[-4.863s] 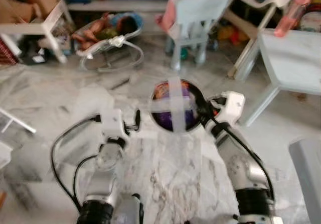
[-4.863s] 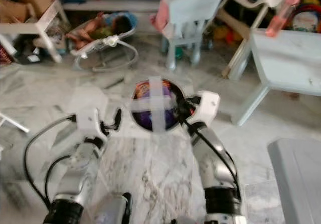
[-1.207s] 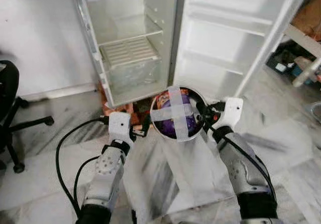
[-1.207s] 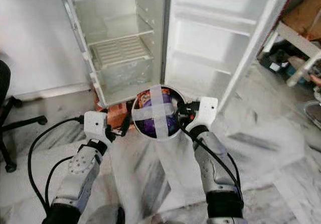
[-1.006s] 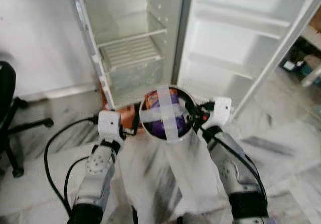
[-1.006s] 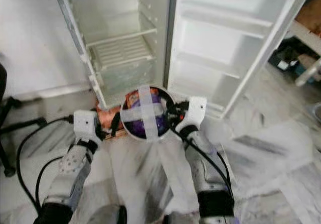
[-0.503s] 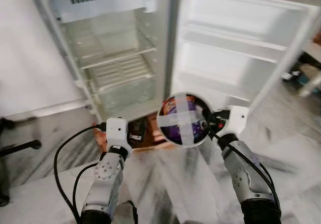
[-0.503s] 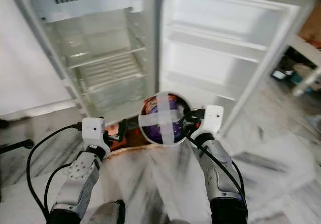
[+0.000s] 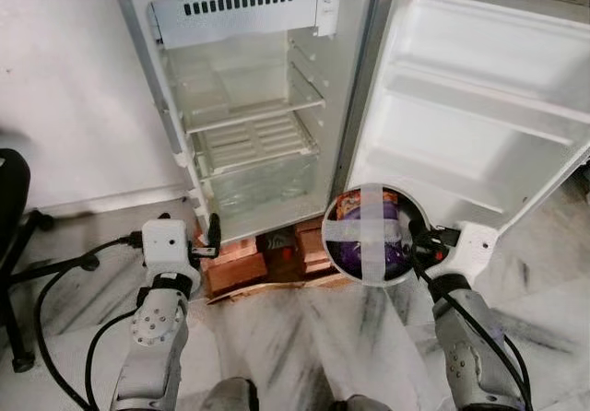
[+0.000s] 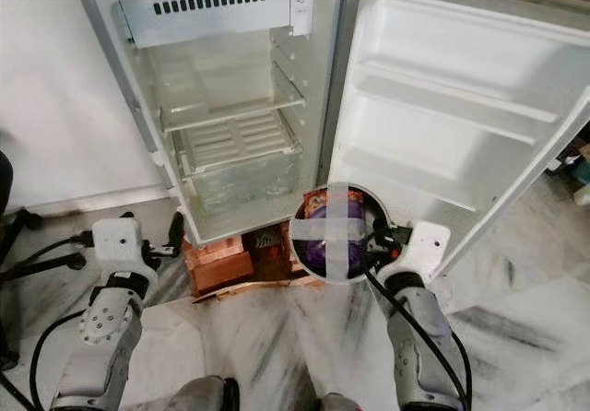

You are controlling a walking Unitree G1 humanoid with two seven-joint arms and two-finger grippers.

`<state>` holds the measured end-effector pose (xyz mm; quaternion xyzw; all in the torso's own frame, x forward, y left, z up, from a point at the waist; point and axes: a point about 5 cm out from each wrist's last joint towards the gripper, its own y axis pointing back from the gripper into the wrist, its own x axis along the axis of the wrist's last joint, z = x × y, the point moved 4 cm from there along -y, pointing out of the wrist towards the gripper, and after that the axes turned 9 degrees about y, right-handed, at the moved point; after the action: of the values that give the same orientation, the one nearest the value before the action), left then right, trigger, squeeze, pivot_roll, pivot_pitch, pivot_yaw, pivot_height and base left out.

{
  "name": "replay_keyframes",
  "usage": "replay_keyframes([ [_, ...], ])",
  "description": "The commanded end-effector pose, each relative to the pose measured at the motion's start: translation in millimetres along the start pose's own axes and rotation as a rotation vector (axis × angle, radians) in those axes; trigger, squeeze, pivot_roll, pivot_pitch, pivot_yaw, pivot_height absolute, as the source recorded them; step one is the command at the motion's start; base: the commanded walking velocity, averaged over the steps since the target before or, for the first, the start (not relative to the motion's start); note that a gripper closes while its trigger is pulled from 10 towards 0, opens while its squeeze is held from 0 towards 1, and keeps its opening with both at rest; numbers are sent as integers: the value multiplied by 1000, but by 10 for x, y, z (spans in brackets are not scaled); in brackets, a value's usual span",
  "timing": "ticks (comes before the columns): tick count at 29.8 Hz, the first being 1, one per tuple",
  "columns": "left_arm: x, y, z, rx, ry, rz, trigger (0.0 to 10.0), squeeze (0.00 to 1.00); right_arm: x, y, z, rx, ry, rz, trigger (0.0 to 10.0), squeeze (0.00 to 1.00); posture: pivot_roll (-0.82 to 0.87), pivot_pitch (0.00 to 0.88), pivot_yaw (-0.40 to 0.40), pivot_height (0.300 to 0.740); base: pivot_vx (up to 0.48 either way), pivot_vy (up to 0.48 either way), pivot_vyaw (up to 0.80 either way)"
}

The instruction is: Restocking fridge

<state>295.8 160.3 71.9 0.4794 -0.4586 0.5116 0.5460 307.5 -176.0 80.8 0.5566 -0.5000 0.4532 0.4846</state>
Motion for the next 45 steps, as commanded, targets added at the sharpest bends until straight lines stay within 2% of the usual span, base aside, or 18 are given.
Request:
replay_keyframes([
  [1, 7, 19, -41, 20, 1, -5, 10000, 0, 155, -31, -32, 12, 0, 60, 10000, 0, 104, 83, -24, 740, 0, 0, 731],
  [14, -11, -5, -30, -10, -9, -22, 10000, 0, 101, -26, -53, 10, -7, 47, 10000, 0, 103, 90, -24, 740, 0, 0, 714],
  [21, -20, -20, -17, -12, -7, -30, 10000, 0, 46, -45, -37, 4, -8, 28, 10000, 0, 108, 87, -26, 740, 0, 0, 0],
  [28, -19, -25, -12, -14, -3, -30, 10000, 0, 39, -63, -38, 4, -12, 26, 10000, 0, 111, 84, -26, 740, 247, 0, 0],
  [45, -30, -34, 39, -28, -2, -32, 10000, 0, 55, -114, -40, 8, -3, 32, 10000, 0, 115, 82, -29, 740, 294, 294, 0],
])
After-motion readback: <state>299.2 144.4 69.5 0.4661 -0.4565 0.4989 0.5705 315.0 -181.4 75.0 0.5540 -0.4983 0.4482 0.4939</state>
